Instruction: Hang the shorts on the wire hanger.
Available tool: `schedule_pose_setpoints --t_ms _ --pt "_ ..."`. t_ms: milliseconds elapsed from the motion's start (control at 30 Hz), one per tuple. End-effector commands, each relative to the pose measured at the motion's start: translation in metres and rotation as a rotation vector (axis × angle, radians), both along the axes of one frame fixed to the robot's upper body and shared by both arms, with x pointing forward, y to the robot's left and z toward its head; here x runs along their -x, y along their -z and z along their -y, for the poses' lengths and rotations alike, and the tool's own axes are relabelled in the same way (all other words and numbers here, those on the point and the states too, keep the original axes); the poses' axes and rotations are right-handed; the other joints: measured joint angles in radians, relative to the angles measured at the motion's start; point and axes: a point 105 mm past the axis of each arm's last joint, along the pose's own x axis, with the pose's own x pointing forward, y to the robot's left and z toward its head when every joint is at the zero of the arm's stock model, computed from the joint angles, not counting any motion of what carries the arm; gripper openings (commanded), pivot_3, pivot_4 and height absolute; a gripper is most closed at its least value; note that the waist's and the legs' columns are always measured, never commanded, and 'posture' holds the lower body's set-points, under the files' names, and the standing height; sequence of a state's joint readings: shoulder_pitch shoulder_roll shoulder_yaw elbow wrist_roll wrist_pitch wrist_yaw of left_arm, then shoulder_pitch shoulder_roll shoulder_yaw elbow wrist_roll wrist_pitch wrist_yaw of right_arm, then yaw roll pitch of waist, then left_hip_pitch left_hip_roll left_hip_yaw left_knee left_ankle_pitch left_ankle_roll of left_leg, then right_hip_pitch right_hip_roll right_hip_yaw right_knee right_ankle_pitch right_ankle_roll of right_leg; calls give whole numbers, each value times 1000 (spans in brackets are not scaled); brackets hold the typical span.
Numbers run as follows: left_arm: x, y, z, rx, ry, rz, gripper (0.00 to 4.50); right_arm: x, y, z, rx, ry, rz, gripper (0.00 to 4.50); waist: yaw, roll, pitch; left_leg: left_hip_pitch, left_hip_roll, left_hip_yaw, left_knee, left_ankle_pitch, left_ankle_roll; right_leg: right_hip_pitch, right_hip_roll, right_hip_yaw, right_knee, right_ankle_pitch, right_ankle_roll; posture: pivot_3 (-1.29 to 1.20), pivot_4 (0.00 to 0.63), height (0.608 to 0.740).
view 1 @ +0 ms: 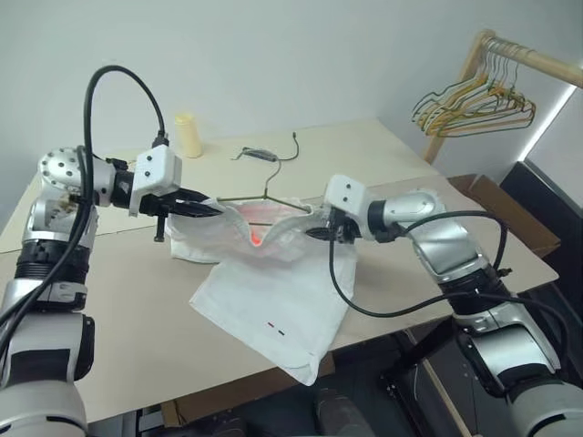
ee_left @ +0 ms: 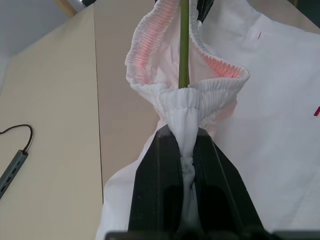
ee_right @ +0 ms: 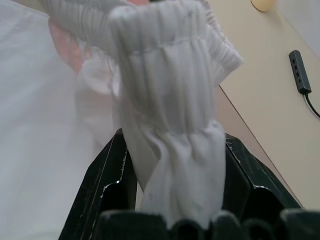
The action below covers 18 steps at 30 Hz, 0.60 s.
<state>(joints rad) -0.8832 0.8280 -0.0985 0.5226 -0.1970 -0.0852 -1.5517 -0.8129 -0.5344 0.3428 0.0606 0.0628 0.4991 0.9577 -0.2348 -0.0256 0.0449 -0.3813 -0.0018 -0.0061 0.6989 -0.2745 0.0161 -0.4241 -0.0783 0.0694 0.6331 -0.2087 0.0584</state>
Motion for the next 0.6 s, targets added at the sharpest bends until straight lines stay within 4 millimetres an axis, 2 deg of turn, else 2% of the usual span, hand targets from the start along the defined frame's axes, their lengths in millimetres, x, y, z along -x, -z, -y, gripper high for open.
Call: schedule_pose_setpoints --t_ms 33,100,267,367,600 --pt "2 -12 -1 12 6 53 0 5 -24 -3 -47 -53 52 2172 0 0 0 0 0 0 0 0 0 0 0 0 0 0 0 -179 0 740" --pt "2 -11 -2 10 3 53 0 7 -23 -2 -48 -62 30 1766 0 0 0 0 0 0 0 0 0 0 0 0 0 0 0 -179 0 740" --pt "-2 -9 -2 8 -24 62 0 10 -24 -1 -49 -76 14 69 0 0 0 0 0 0 0 0 0 0 0 0 0 0 0 -182 0 740" --pt "-6 -8 -4 13 -49 69 0 11 -24 0 -48 -82 11 29 0 0 0 0 0 0 0 0 0 0 0 0 0 0 0 -184 0 740" --pt "-14 -4 -8 24 -96 120 2184 12 -22 2 -64 -62 -10 0 0 0 0 0 0 0 0 0 0 0 0 0 0 1 0 -186 0 740"
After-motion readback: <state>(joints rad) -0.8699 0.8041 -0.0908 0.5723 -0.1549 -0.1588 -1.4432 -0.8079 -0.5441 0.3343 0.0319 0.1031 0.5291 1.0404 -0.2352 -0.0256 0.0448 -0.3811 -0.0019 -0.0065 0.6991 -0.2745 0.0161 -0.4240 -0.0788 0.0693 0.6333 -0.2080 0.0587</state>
